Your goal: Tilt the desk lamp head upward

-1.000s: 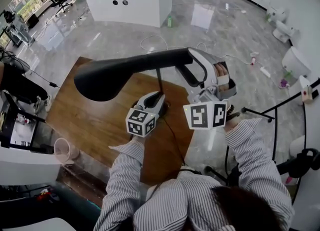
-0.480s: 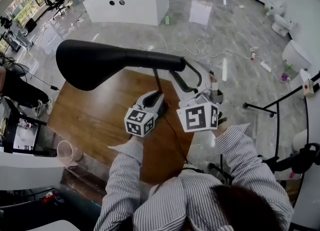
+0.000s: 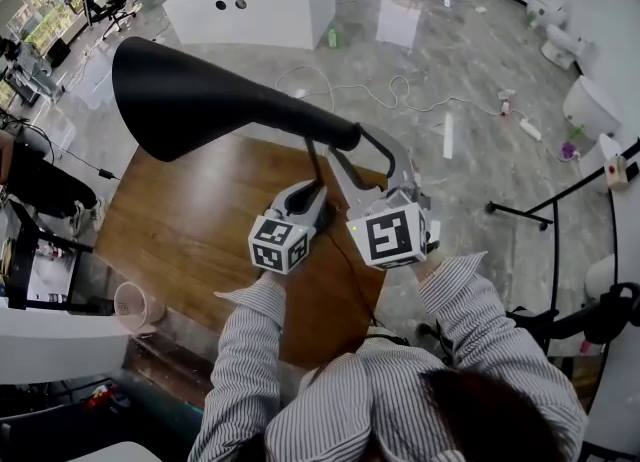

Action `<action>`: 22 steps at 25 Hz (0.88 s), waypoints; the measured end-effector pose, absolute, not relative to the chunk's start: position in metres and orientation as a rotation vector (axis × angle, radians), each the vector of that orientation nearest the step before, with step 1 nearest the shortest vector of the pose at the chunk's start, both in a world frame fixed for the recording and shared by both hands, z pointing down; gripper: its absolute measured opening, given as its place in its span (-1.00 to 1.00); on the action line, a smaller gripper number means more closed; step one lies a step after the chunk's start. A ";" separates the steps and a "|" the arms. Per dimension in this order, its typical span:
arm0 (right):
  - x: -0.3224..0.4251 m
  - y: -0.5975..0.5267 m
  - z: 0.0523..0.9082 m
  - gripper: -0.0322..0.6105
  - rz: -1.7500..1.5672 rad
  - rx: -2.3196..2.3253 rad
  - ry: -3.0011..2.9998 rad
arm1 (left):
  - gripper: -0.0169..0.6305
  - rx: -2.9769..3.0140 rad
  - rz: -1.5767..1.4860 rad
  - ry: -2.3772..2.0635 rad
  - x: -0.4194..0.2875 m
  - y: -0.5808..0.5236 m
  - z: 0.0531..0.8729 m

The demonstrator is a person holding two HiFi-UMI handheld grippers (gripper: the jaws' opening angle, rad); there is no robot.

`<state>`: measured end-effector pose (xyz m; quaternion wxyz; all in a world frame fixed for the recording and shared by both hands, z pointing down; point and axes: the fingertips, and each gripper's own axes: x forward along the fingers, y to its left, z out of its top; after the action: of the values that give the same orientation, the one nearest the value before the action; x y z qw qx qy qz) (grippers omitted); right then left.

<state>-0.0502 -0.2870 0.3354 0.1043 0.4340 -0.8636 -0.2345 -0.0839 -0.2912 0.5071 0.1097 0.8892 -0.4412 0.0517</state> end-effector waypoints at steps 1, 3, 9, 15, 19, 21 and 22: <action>-0.051 -0.287 0.337 -0.27 -0.647 1.292 -2.570 | -0.80 2.616 0.156 -1.295 -0.084 -0.291 0.507; -0.052 -0.287 0.340 -0.27 -0.593 1.312 -2.602 | -0.80 2.617 0.157 -1.296 -0.083 -0.292 0.508; -0.057 -0.287 0.343 -0.26 -0.478 1.356 -2.682 | -0.81 2.617 0.161 -1.302 -0.083 -0.291 0.508; -0.060 -0.287 0.344 -0.26 -0.428 1.373 -2.716 | -0.82 2.621 0.174 -1.297 -0.084 -0.291 0.507; -0.059 -0.286 0.346 -0.26 -0.469 1.320 -2.694 | -0.81 2.628 0.197 -1.288 -0.084 -0.290 0.508; -0.058 -0.286 0.345 -0.26 -0.476 1.290 -2.685 | -0.81 2.620 0.207 -1.299 -0.084 -0.290 0.508; -0.056 -0.285 0.344 -0.26 -0.481 1.278 -2.682 | -0.81 2.611 0.211 -1.307 -0.085 -0.289 0.507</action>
<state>-0.0564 -0.2854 0.3438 0.0660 0.4237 -0.8892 -0.1594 -0.0849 -0.2895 0.5068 0.1070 0.8867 -0.4440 0.0716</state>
